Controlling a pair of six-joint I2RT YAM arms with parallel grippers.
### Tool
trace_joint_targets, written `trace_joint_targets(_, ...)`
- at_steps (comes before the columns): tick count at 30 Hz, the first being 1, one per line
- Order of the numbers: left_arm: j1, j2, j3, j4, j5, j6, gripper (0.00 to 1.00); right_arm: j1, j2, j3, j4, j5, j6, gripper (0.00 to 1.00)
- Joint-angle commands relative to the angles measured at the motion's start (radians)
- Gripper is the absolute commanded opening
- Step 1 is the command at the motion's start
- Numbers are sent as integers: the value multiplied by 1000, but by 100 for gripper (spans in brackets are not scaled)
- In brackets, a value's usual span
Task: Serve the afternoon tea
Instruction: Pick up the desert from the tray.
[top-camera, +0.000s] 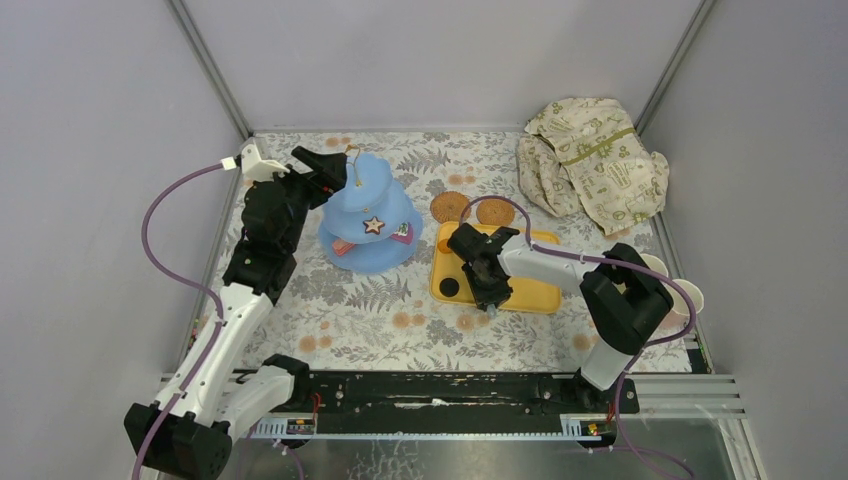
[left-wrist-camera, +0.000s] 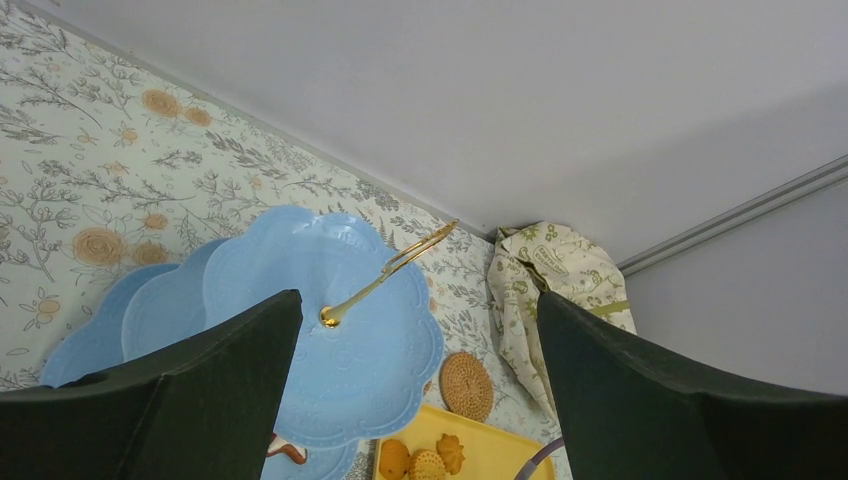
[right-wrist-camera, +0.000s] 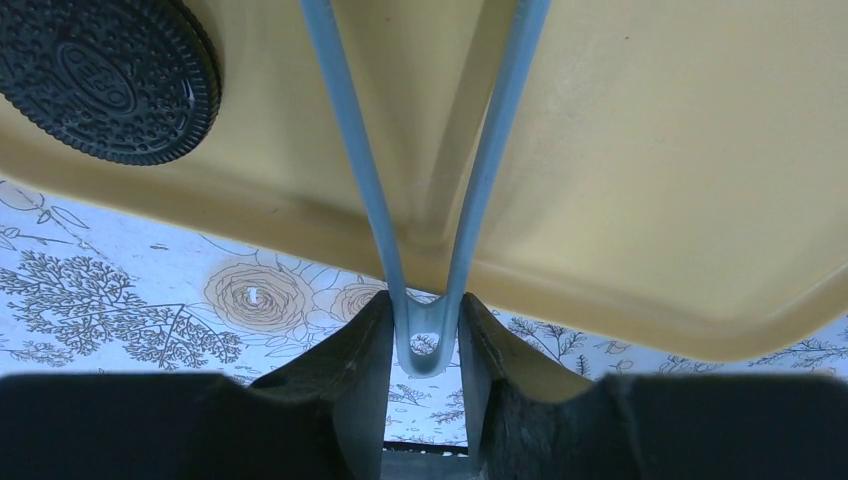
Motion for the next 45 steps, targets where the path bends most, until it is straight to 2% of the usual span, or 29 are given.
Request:
trace_joint_targets(1, 5, 2, -3, 68, -10, 27, 95, -19, 15, 22, 63, 70, -24, 37)
trace_joint_targets(24, 5, 7, 0, 71, -4, 30, 95, -41, -32, 40, 74, 48, -10, 38)
trace_joint_targets(45, 5, 16, -9, 80, 1, 26, 94, -66, 5, 70, 86, 46, -5, 38)
